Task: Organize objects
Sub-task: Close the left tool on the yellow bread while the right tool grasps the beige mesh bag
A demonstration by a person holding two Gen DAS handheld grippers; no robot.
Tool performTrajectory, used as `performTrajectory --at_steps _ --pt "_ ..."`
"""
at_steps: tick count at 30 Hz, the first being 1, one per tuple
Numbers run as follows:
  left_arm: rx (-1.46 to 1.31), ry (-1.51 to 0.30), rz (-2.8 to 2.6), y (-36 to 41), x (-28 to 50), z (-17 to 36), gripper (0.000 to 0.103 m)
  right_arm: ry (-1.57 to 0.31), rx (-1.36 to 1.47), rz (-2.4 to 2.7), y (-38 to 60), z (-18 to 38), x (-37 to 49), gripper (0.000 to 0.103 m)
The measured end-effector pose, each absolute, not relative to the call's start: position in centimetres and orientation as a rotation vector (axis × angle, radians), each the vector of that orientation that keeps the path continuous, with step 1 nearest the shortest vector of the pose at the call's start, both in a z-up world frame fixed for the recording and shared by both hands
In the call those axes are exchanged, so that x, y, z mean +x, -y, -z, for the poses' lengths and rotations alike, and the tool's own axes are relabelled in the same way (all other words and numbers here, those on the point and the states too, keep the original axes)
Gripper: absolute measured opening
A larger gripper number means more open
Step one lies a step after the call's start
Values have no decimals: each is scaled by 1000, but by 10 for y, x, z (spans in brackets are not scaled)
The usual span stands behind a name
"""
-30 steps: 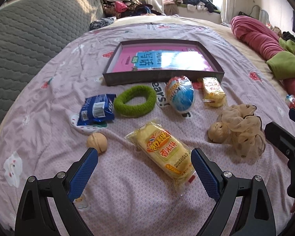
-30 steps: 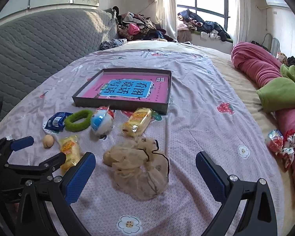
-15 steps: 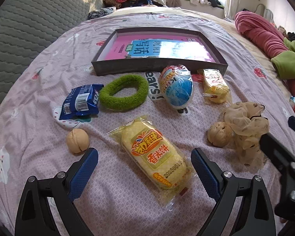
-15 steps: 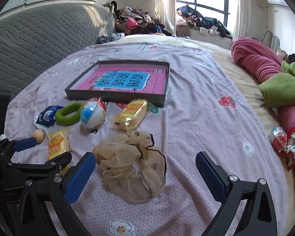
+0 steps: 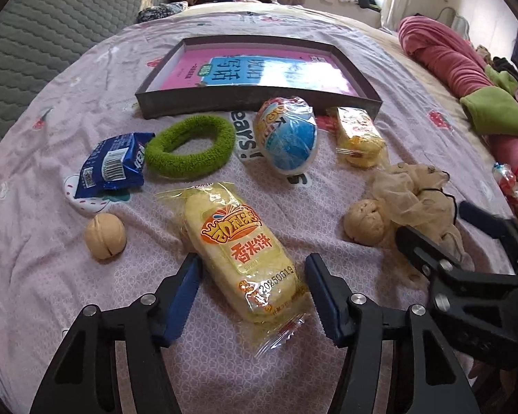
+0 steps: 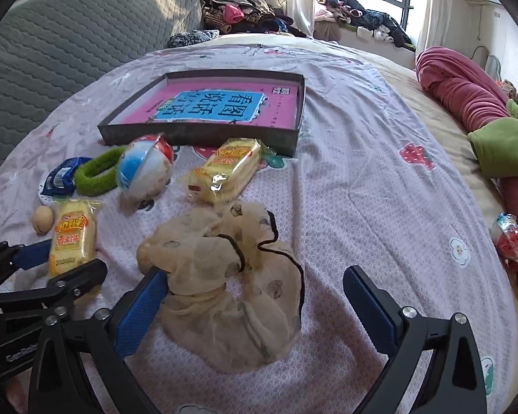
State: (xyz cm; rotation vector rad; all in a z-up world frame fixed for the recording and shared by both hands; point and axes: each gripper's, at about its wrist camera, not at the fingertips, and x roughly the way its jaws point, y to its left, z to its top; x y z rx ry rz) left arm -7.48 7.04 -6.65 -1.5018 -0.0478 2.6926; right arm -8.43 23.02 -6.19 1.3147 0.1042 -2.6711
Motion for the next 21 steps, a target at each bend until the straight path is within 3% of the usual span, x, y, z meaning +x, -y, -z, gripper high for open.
performTrajectory --at_steps 1,2,3,6,12,16,21 --pt "-1498 55 -2685 -70 -75 66 62 -80 1322 2648 -231 64 -85 77" --pt "-1498 68 -2674 -70 -75 66 61 -41 1330 2611 -232 65 -85 58" --pt "-1497 72 -2670 -69 -75 66 60 -35 1338 2603 -232 65 -85 48" --pt "-1492 89 -2656 -67 -75 67 57 -91 1332 2621 -232 60 -81 35" --pt "-1474 100 -2643 -63 -73 62 50 -71 1277 2649 -237 44 -73 27" --pt "-1461 100 -2651 -62 -71 57 43 -63 1216 2659 -236 30 -65 26" --pt "-1434 96 -2659 -62 -68 49 43 -54 1135 2681 -235 14 -56 26"
